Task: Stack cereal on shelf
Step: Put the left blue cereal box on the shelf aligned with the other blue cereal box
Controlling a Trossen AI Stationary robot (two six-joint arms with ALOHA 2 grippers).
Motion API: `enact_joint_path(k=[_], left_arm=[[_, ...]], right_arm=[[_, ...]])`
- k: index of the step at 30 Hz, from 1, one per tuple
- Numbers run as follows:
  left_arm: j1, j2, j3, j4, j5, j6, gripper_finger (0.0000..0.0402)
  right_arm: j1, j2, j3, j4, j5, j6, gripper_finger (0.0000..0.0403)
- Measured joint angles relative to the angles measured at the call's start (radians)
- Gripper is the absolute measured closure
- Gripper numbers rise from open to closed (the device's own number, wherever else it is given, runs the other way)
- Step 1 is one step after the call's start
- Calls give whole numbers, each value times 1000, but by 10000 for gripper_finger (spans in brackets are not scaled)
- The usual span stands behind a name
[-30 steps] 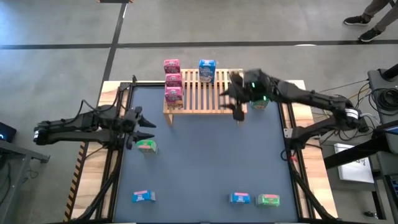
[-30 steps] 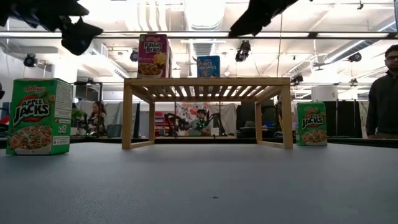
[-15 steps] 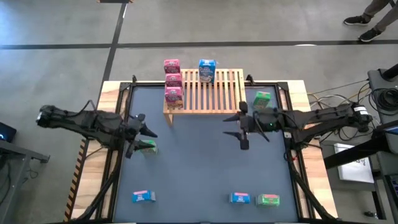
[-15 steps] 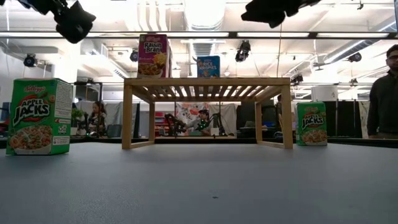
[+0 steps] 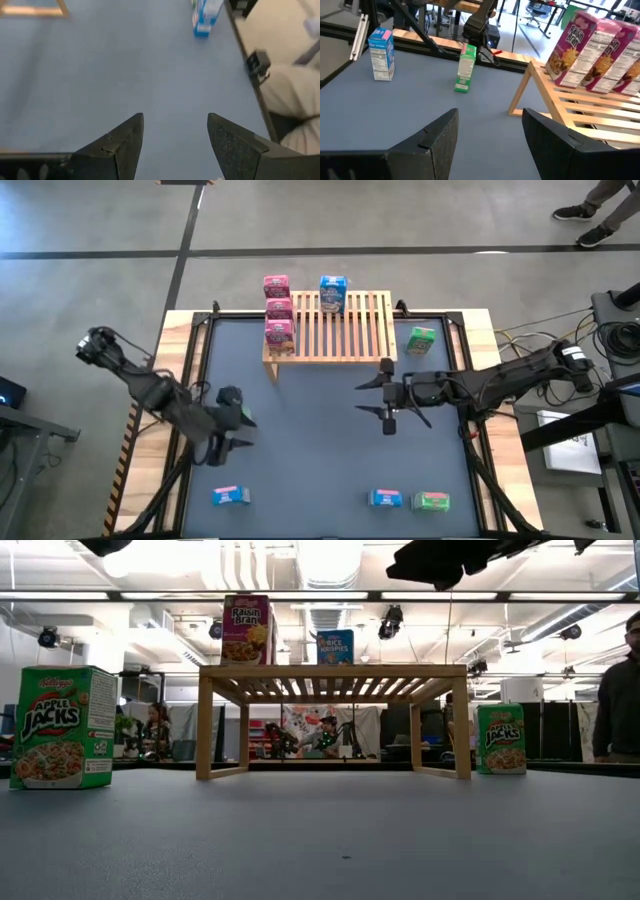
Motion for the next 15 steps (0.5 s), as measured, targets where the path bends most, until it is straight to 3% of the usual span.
enact_joint_path(k=[7,15], left_arm=[[-78,171,72,-90,77,-135,198],[-183,245,99,-95,104,-296,198]], right_arm=[[32,61,-5,59,-8,-31,193],[39,44,-1,73,-8,-53,193]])
